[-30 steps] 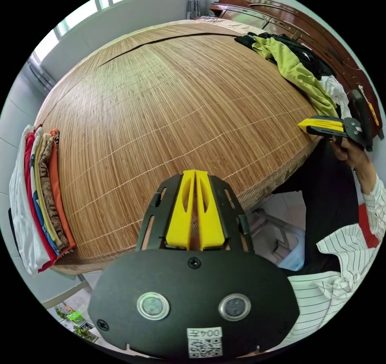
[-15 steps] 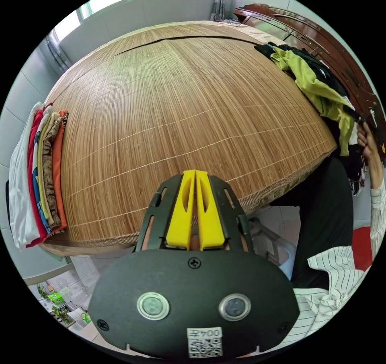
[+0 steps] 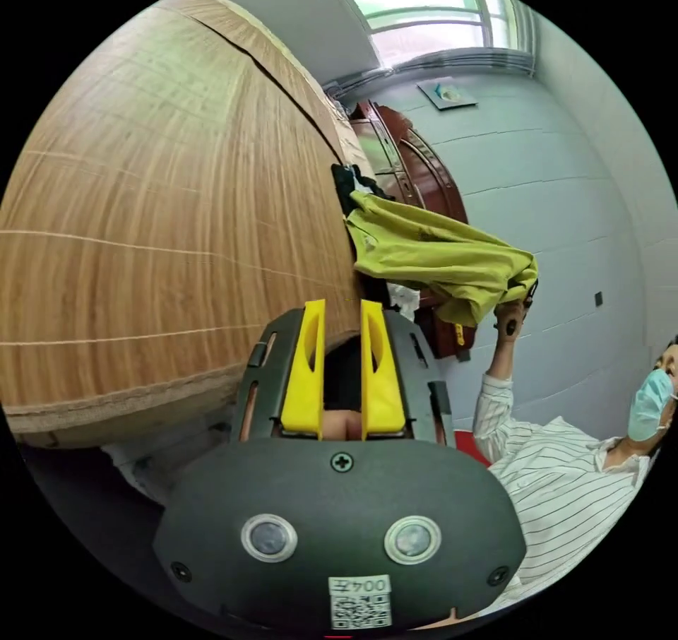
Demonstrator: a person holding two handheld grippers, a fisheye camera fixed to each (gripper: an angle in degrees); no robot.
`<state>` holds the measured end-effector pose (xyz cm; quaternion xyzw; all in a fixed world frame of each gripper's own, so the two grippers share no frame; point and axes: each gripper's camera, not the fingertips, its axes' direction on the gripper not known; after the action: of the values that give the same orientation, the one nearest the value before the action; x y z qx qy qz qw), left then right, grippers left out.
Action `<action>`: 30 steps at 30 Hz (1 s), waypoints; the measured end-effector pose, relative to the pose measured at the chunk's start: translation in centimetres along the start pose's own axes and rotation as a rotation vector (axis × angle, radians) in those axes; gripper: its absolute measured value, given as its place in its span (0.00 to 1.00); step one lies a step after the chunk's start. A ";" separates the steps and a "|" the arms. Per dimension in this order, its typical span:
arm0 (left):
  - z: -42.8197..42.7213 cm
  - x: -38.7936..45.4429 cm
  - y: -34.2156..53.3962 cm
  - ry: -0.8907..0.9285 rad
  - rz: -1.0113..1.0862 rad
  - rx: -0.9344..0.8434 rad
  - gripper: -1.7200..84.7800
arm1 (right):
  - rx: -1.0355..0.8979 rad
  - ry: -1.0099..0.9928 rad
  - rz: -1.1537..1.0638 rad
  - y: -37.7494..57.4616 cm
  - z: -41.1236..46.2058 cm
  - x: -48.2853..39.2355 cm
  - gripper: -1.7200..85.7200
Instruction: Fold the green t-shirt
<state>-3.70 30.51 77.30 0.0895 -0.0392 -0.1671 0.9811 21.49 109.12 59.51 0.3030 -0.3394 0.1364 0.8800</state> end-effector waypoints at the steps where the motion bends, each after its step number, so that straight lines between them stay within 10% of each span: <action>1: 1.0 -0.4 0.4 0.081 -0.002 -0.014 0.14 | -0.009 -0.023 -0.009 0.0 0.4 -0.4 0.01; 8: 7.4 -1.7 1.8 0.732 -0.151 -0.123 0.22 | -0.078 -0.125 0.019 5.0 3.9 -0.2 0.02; 15: 1.4 -6.7 1.0 0.844 -0.218 0.117 0.25 | -0.069 -0.157 0.192 14.2 2.7 4.6 0.02; 30: -14.2 -0.5 -5.7 -0.048 0.008 0.322 0.03 | -0.334 0.060 0.382 21.9 16.5 13.0 0.06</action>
<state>-4.50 27.71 62.31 0.2413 -0.0895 -0.1571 0.9535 12.76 116.29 87.73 0.0795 -0.3819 0.2513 0.8858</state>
